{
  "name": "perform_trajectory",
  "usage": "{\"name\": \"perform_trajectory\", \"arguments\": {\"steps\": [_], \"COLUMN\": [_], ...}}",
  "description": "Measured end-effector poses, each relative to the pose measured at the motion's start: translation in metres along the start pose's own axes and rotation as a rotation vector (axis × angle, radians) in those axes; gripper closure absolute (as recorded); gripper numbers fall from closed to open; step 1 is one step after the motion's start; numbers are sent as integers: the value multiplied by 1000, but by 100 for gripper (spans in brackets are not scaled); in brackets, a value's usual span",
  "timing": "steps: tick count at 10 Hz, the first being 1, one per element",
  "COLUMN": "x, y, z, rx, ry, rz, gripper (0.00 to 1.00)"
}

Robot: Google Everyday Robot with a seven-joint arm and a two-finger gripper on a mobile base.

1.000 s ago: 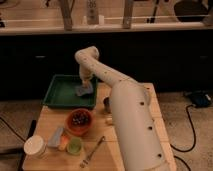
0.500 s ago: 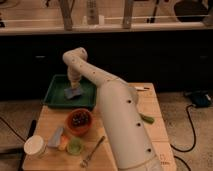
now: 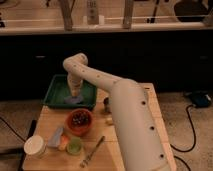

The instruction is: Wipe tray with sponge

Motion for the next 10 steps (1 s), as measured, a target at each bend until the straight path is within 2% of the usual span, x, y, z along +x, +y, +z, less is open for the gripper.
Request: {"name": "perform_trajectory", "arguments": {"steps": [3, 4, 6, 7, 8, 10], "x": [47, 57, 73, 76, 67, 46], "y": [22, 18, -7, -20, -38, -53], "z": [-9, -13, -18, -17, -14, -9], "rx": [-2, 8, 37, 47, 56, 61], "ry": [29, 36, 53, 60, 57, 50], "rz": [63, 83, 103, 107, 102, 75], "gripper": [100, 100, 100, 100, 100, 100]}}
